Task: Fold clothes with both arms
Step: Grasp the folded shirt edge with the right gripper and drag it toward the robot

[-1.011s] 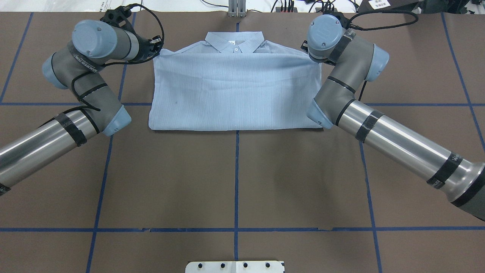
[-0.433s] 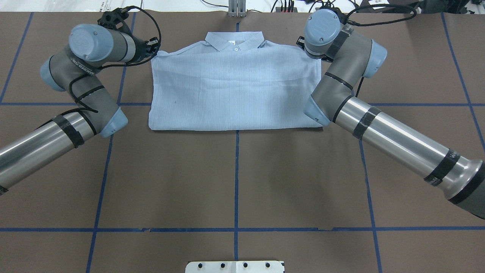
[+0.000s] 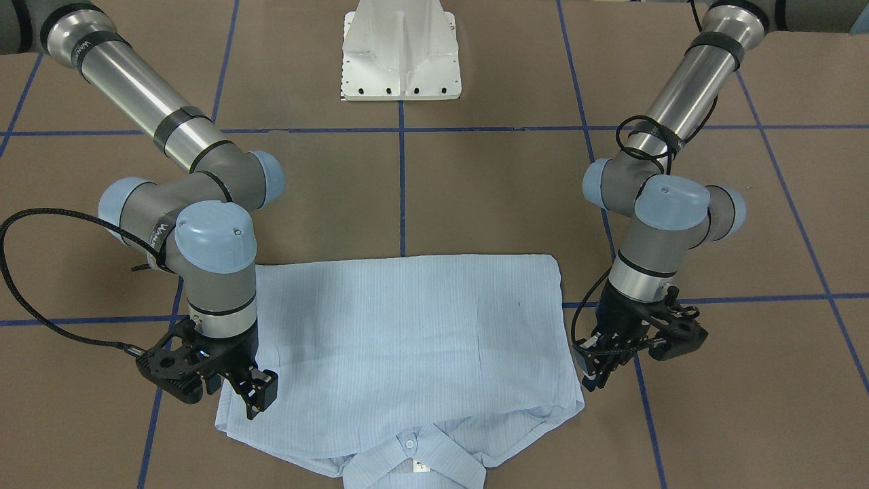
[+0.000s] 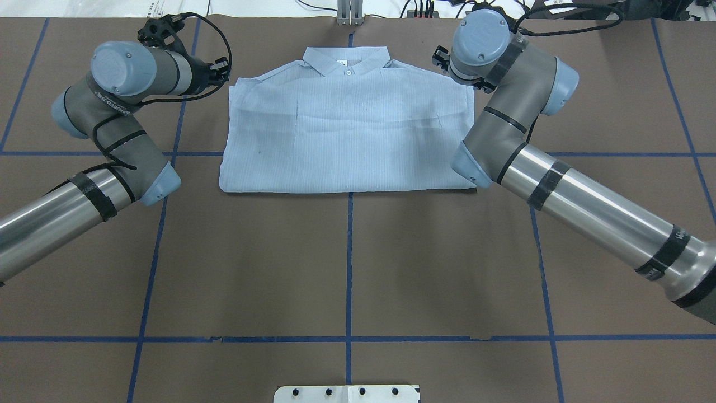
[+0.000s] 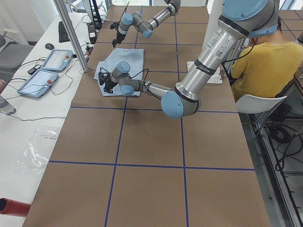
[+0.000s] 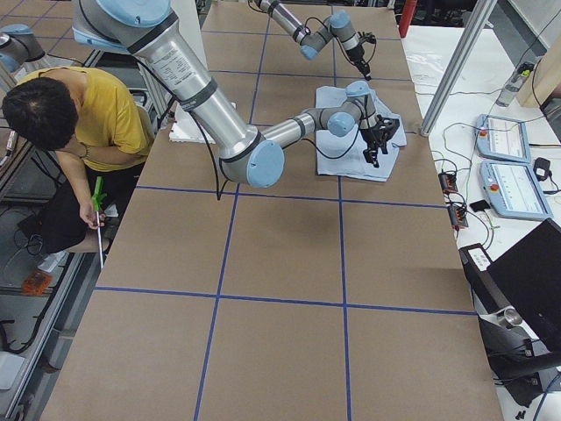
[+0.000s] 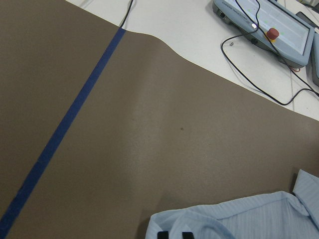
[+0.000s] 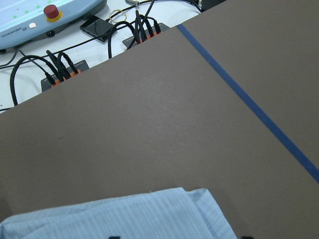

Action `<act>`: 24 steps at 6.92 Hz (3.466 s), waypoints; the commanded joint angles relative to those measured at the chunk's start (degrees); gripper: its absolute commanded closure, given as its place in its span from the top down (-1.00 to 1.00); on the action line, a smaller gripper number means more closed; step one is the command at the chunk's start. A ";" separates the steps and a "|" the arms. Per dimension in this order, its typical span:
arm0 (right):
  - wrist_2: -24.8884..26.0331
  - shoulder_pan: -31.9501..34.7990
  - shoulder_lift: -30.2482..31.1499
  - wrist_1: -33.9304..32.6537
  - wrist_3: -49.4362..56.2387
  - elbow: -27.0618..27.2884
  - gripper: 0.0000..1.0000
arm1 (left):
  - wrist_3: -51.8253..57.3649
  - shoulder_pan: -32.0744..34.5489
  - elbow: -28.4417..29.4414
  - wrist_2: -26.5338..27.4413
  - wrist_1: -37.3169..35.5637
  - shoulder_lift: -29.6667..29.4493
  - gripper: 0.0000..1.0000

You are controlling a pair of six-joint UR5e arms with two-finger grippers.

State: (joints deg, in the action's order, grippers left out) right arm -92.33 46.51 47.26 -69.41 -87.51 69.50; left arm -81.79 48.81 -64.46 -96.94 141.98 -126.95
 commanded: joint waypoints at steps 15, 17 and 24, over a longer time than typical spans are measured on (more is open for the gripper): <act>-8.65 -8.54 23.40 9.91 -18.92 24.10 -1.00 | 0.93 -0.39 -0.23 0.35 0.85 1.18 -0.37; -12.14 -10.28 28.82 -2.38 -19.19 40.42 -1.00 | 0.40 -0.56 -3.37 -0.26 0.23 1.09 -0.37; -24.30 -43.60 32.81 -39.82 -26.03 67.00 0.99 | -15.48 -8.90 -25.09 -10.37 -6.36 9.18 -0.32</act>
State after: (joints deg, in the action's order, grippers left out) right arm -116.17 5.54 79.76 -107.30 -112.79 136.50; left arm -94.21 41.93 -87.25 -107.13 136.22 -118.55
